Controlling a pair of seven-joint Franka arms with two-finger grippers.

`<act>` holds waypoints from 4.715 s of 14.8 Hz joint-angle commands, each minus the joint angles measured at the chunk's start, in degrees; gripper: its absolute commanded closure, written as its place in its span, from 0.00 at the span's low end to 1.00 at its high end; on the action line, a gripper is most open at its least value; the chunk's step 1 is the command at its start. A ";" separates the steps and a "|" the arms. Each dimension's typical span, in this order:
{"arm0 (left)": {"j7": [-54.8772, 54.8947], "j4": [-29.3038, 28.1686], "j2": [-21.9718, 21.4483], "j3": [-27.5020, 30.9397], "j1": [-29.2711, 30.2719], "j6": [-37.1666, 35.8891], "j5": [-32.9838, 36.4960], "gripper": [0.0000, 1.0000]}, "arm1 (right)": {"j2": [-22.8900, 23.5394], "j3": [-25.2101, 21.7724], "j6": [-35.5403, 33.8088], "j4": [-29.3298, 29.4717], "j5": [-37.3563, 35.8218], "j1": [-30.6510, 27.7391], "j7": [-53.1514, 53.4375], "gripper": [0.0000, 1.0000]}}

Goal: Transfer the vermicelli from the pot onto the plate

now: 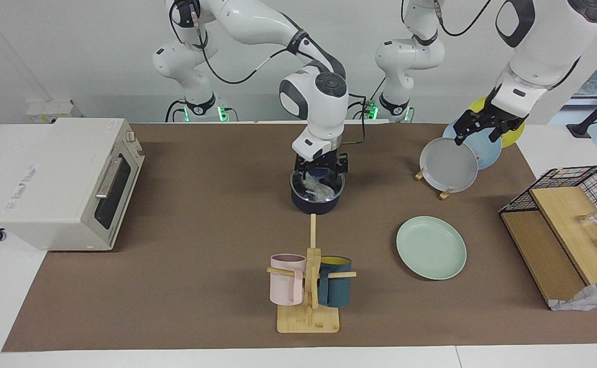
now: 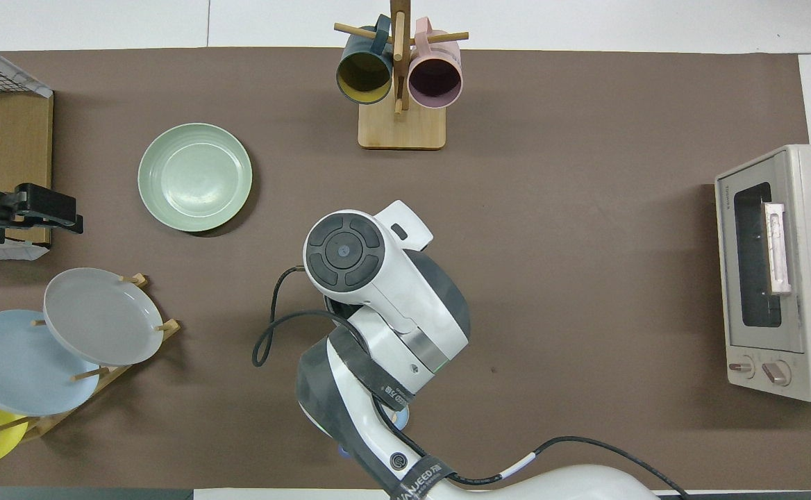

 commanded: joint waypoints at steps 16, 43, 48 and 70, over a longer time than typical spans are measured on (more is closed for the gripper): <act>-0.18 -1.83 -1.65 -0.23 0.01 1.08 1.08 0.00 | -2.58 0.89 -1.29 -2.34 1.28 0.22 -1.82 0.27; -19.20 -8.75 -1.74 -0.67 -18.41 12.39 0.29 0.00 | -8.21 0.37 -15.17 3.02 1.28 -23.66 -40.89 0.44; -34.53 -19.47 3.52 -0.67 -33.46 29.69 -1.91 0.00 | -8.47 0.37 -10.88 -0.49 1.19 -32.20 -54.28 0.44; -29.02 -20.99 17.33 -0.58 -37.88 40.98 -1.29 1.00 | 2.09 0.37 9.00 -4.63 1.02 -35.63 -56.40 0.00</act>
